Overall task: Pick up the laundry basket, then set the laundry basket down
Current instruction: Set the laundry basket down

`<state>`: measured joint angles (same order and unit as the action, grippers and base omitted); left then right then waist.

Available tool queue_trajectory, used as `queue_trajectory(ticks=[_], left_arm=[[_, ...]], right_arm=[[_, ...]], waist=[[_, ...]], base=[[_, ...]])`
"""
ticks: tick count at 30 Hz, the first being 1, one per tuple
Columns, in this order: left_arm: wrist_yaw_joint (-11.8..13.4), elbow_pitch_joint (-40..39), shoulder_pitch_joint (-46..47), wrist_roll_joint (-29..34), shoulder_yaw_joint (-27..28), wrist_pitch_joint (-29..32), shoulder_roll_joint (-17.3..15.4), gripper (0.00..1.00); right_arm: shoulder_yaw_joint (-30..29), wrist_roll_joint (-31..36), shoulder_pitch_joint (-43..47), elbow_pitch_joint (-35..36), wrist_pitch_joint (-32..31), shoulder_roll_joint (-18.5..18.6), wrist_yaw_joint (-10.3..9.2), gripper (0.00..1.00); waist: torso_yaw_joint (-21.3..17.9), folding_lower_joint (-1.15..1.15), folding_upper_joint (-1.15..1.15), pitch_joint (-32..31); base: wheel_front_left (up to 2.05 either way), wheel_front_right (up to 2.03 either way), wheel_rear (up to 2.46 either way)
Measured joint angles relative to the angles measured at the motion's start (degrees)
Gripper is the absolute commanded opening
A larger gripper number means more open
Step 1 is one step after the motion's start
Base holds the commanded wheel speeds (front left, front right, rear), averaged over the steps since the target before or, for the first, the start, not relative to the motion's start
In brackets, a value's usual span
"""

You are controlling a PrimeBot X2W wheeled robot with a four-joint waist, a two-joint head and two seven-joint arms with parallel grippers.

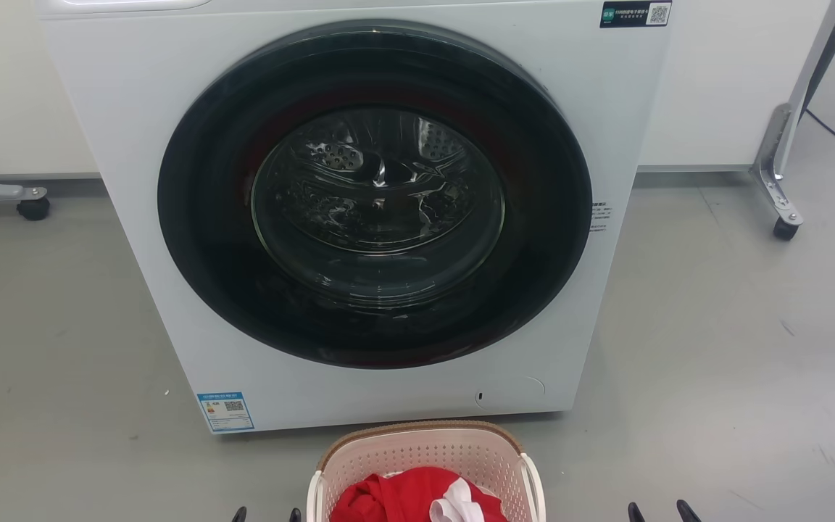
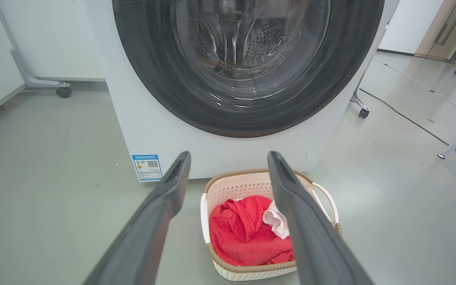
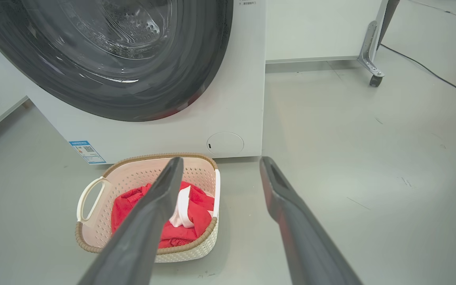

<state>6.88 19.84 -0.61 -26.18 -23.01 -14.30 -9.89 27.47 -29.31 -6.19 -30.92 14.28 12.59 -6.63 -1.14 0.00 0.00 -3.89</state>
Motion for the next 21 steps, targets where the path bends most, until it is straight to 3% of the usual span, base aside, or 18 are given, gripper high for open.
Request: queue_trajectory(ticks=[9, 21], left_arm=[[0.2, -7.4, -5.4, 2.9, 2.8, 0.0, 0.5, 1.00], [0.2, -11.6, -8.9, 6.6, 8.0, 0.0, 2.6, 1.00]], right_arm=[[-3.1, 4.4, 6.0, 10.6, 0.0, 0.4, -0.51, 1.00], [-11.7, 11.2, 11.2, 20.0, 0.0, -0.8, -0.51, 1.00]], waist=[[0.2, 0.00, 0.00, 0.0], [0.1, 0.00, 0.00, -0.1]], base=[[0.00, 0.00, 0.00], [0.00, 0.00, 0.00]])
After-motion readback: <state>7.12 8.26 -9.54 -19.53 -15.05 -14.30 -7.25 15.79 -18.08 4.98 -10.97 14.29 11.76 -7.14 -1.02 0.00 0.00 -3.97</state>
